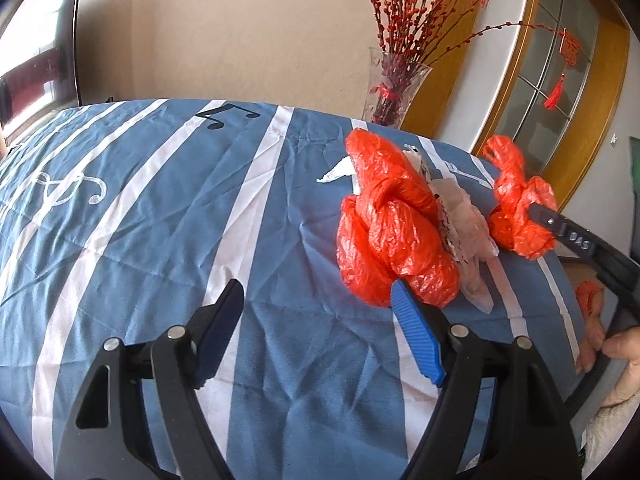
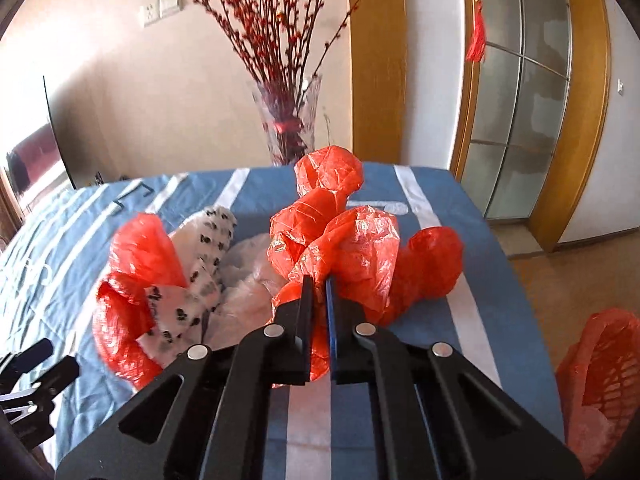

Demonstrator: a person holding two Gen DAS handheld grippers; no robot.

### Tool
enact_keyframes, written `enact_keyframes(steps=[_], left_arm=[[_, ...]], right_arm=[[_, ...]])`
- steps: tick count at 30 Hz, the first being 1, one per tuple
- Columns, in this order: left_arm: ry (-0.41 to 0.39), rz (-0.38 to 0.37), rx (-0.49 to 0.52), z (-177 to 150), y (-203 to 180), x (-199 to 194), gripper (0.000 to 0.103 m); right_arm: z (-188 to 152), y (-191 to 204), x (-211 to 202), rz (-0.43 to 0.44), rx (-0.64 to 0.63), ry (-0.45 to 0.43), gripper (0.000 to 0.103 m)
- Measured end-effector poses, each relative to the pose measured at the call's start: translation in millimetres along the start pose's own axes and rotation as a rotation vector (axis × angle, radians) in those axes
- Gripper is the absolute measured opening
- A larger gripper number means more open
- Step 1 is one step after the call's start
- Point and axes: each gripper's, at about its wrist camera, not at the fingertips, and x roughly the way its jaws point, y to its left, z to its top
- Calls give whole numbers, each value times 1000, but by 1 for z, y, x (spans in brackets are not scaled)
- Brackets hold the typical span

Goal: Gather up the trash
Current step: 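Grasp a red bag with the right gripper while the left gripper grasps the clear plastic bag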

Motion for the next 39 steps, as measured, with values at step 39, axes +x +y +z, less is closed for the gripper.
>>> enact_keyframes(steps=[39], left_arm=[[124,25,273,44,-178,110,46]], right_arm=[[-62,-140,-42,-65,273,35,6]])
